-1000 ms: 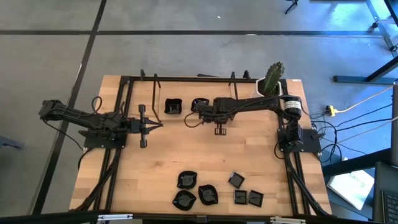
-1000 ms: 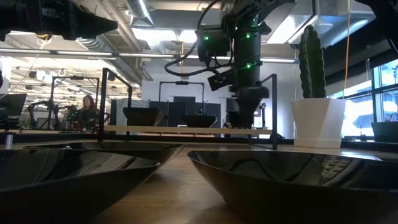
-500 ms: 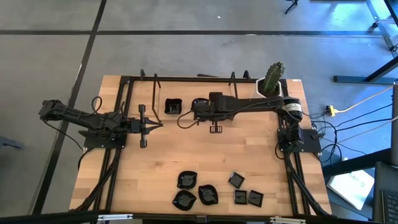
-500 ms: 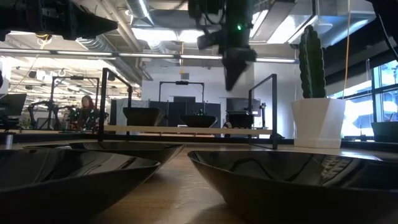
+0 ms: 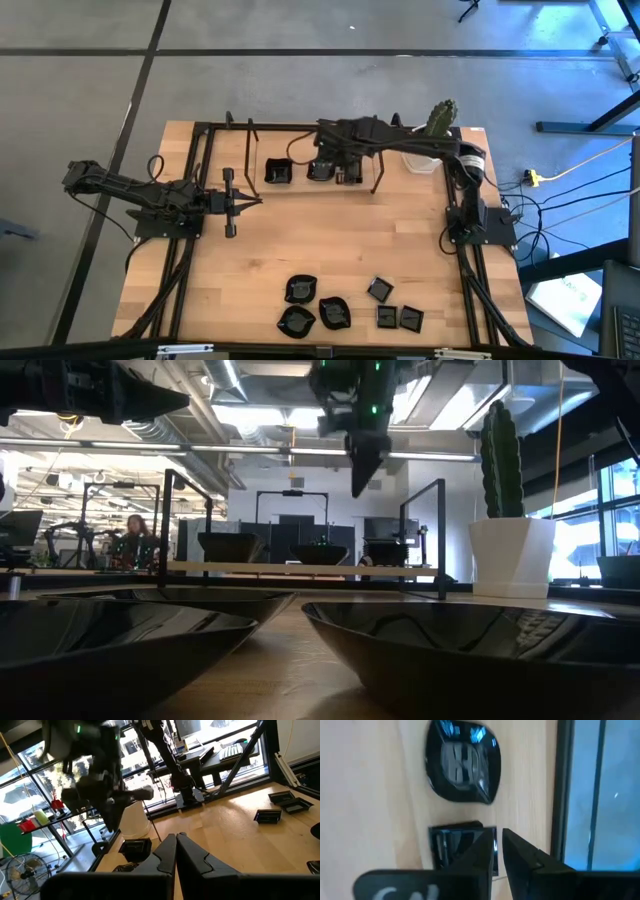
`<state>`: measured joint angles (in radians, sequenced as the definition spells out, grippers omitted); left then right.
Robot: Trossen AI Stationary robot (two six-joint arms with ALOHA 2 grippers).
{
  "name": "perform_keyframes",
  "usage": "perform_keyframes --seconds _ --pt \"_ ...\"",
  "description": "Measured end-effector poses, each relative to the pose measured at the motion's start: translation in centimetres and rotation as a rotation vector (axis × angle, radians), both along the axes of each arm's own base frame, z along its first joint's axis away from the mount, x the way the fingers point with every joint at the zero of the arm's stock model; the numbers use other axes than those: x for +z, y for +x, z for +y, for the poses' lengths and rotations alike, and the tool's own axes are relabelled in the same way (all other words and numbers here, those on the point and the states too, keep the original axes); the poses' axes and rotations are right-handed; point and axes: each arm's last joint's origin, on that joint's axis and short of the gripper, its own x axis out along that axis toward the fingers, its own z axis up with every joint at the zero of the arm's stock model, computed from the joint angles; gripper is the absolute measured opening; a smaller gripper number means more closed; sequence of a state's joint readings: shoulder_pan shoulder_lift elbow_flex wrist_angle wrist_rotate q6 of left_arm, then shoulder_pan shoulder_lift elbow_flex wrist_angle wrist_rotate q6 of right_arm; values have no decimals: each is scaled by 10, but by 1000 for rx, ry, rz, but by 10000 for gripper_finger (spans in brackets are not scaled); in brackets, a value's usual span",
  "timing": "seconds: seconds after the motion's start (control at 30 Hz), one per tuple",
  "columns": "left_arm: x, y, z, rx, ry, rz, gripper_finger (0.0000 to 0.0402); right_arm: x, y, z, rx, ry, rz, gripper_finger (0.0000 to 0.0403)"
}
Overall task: Pick & Place Mini shaped plates
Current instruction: Stack the square plate on the top of the square plate on the shelf
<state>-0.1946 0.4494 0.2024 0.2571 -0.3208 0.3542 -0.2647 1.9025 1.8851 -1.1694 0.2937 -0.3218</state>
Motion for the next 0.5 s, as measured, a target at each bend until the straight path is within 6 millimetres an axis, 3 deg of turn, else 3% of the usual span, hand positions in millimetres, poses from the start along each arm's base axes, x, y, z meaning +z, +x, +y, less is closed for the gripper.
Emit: perform_keyframes --seconds 0.17,0.5 --pt "0 0 0 0 5 0 6 -24 0 -17 -43 13 62 29" --pt "0 0 0 0 7 1 4 -44 -4 -22 -63 -8 119 7"
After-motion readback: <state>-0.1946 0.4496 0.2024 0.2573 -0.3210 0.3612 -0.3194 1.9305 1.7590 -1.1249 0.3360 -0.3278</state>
